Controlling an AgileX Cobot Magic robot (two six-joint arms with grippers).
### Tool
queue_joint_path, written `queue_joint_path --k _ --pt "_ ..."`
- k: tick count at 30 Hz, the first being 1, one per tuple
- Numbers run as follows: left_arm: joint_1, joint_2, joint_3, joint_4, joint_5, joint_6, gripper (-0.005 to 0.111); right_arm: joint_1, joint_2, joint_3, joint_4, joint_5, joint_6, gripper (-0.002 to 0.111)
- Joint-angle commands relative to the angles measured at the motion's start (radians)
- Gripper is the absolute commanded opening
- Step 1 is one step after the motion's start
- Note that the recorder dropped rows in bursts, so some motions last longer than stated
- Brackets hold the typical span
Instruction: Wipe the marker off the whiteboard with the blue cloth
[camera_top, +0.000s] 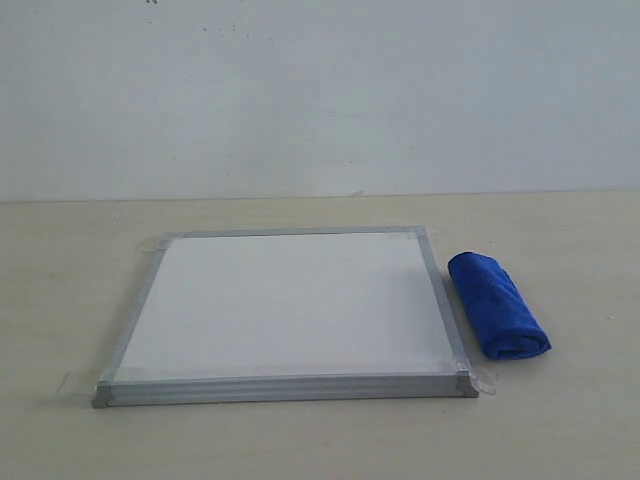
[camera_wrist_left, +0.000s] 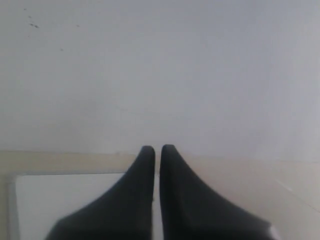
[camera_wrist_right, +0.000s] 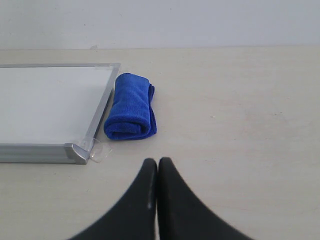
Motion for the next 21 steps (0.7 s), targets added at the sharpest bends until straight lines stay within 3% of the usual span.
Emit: queue_joint_path --k 1,10,18,20,21 --pt "0.112 -0.016 0.010 -0.003 -0.008 0.023 0.004 -0.007 -0.005 -0.001 -0.005 -0.007 -0.003 0.000" --pt "0.320 -0.016 0.012 -0.003 -0.021 0.205 0.004 -0.007 -0.005 -0.001 -0.005 -0.007 -0.003 0.000" --pt "0.336 -0.016 0.012 -0.003 -0.017 0.261 0.004 -0.007 -0.005 -0.001 -0.005 -0.007 -0.003 0.000" --pt "0.336 -0.016 0.019 0.000 -0.014 0.211 0.004 -0.007 -0.005 -0.001 -0.005 -0.007 -0.003 0.000" --pt "0.336 -0.016 0.035 0.135 -0.014 0.024 0.004 -0.007 -0.005 -0.001 -0.005 -0.007 -0.003 0.000"
